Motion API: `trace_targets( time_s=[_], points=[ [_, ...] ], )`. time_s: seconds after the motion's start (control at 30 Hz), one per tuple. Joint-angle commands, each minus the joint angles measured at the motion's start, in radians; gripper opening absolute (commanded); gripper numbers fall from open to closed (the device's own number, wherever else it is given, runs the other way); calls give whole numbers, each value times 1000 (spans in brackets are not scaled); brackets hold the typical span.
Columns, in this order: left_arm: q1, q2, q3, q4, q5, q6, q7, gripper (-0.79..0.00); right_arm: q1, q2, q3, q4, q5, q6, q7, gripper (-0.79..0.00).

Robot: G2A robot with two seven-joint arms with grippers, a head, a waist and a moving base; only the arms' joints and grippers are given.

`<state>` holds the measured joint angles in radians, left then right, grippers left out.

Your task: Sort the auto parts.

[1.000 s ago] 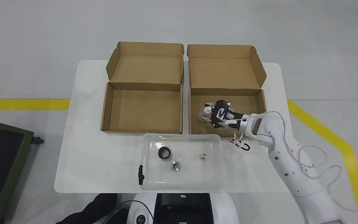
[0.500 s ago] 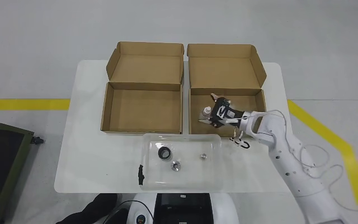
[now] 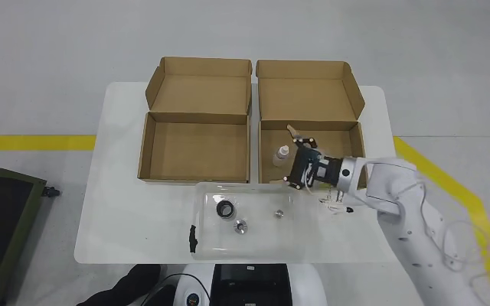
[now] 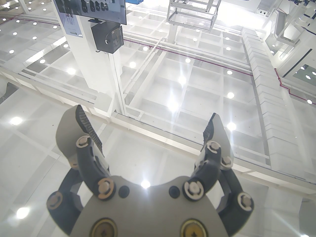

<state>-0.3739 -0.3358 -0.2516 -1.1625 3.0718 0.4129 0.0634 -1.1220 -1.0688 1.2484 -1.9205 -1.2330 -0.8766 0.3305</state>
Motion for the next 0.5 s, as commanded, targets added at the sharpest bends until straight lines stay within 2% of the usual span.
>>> trace_targets(
  time_s=[0.0, 0.23, 0.47],
  points=[
    [0, 0, 0, 0, 0, 0, 0, 0, -22, 5, 7, -46, 14, -16, 36, 0],
    [0, 0, 0, 0, 0, 0, 0, 0, -94, 22, -8, -158, 62, -90, 177, 0],
    [0, 0, 0, 0, 0, 0, 0, 0, -136, 35, -63, -194, 100, -126, 321, 0]
  ],
)
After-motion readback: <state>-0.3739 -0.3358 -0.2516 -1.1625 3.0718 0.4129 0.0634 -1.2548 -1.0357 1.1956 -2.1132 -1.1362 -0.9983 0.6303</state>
